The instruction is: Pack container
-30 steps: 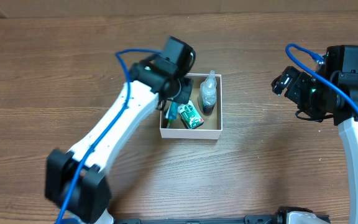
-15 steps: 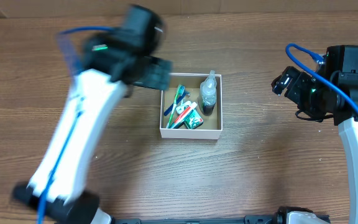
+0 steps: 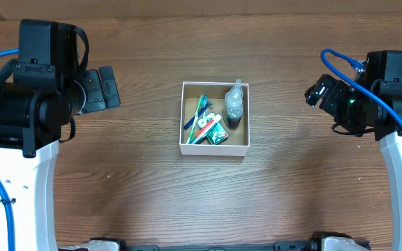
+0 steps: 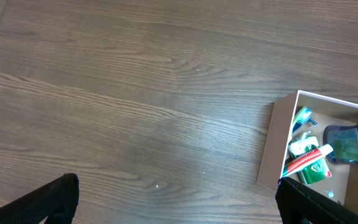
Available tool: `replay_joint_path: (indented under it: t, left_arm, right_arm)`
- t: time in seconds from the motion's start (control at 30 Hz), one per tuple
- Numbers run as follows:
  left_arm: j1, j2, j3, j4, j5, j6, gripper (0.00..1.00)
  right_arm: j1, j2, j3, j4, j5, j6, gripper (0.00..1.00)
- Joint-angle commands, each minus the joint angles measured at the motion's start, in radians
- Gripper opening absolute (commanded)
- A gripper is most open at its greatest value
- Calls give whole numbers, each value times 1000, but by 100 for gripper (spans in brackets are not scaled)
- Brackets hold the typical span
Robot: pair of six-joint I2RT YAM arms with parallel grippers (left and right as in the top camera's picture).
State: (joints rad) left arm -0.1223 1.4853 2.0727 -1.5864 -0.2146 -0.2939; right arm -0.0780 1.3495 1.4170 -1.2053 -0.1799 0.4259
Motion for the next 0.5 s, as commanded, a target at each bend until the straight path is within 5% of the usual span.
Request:
replay_joint_path:
  t: [0.0,0.23,0.37,0.47]
  left_arm:
    - [5,7,4,-2,-13,-21,100]
    - [5,7,4,-2,-13,-21,100]
    - [5,7,4,-2,-13,-21,100]
    - [5,7,4,-2,-13,-21,100]
  right_arm:
    - [17,-53,5,3,-5,5,100]
    - [110,-386,-28,28,100,-90,100]
    - [110,-711,-373,284,100,-298,100]
    - [109,-903,-661,421,101,-304,100]
